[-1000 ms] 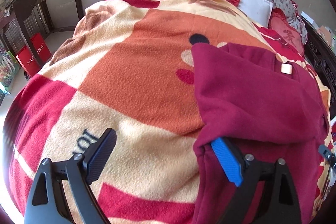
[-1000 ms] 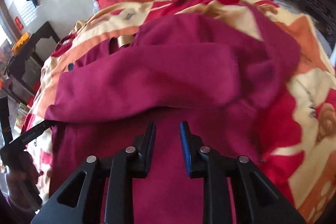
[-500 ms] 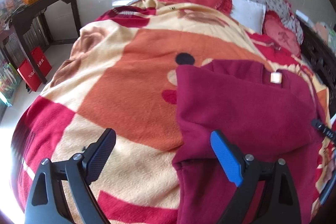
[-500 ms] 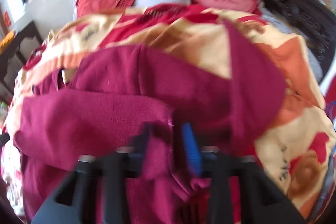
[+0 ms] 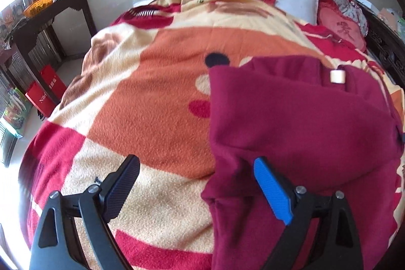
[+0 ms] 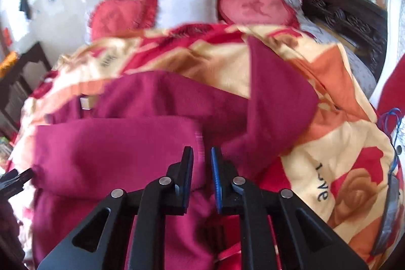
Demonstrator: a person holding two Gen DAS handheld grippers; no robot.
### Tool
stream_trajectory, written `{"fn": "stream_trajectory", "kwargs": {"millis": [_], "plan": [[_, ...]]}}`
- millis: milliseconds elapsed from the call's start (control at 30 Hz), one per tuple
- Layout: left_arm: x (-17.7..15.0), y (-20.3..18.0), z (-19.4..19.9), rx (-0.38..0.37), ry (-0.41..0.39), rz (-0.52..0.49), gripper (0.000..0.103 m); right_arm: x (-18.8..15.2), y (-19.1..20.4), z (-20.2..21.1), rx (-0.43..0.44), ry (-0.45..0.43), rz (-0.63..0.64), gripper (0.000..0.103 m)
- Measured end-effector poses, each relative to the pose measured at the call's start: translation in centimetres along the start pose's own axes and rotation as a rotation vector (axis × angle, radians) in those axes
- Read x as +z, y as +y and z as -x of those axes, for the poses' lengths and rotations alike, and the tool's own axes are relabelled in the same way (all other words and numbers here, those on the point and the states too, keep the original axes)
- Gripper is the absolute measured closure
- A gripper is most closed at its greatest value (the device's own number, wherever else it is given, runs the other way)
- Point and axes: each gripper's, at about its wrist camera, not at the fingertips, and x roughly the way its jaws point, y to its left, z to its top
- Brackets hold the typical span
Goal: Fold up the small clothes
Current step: 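Fold the grasped side and sleeve inward over the body with the right gripper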
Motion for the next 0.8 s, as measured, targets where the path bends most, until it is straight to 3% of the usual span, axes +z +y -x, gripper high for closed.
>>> {"fn": "stream_trajectory", "kwargs": {"millis": [100,167,267,333,433,600,800], "plan": [[0.4,-0.9,1.3,-0.021,-0.012,-0.006,0.008,-0.2,1.7,-0.2,0.059,0.000,0.034,0.103],[0.2,-1.7,2.1,-0.025,-0.018,-0.019,0.008,-0.1,2.1,-1.8,0.052,0.025,0.040,0.103],[-0.4,-2.7,3.3,-0.038,-0.015,-0.041,0.008,-0.3,1.2,-5.6,-0.009,0.162,0.004,0.103],[-1.1,-3.0,4.1,-0.048,-0.022,-0.038,0.008,-0.8,0.7,-3.9,0.032,0.132,-0.052,0.103],[-2.1,-3.4,4.6,-0.070,-0.002,-0.018,0.008,-2.2,0.8,-0.5,0.069,0.104,-0.037,0.094],[-3.6,-4.5,4.9,-0.090,0.009,-0.010,0.008,-6.4,-2.1,3.8,0.042,0.085,-0.086,0.086],[-5.4,-6.5,5.3,-0.121,0.040,-0.025,0.008,-9.0,-5.2,4.5,-0.013,0.119,-0.123,0.086]]}}
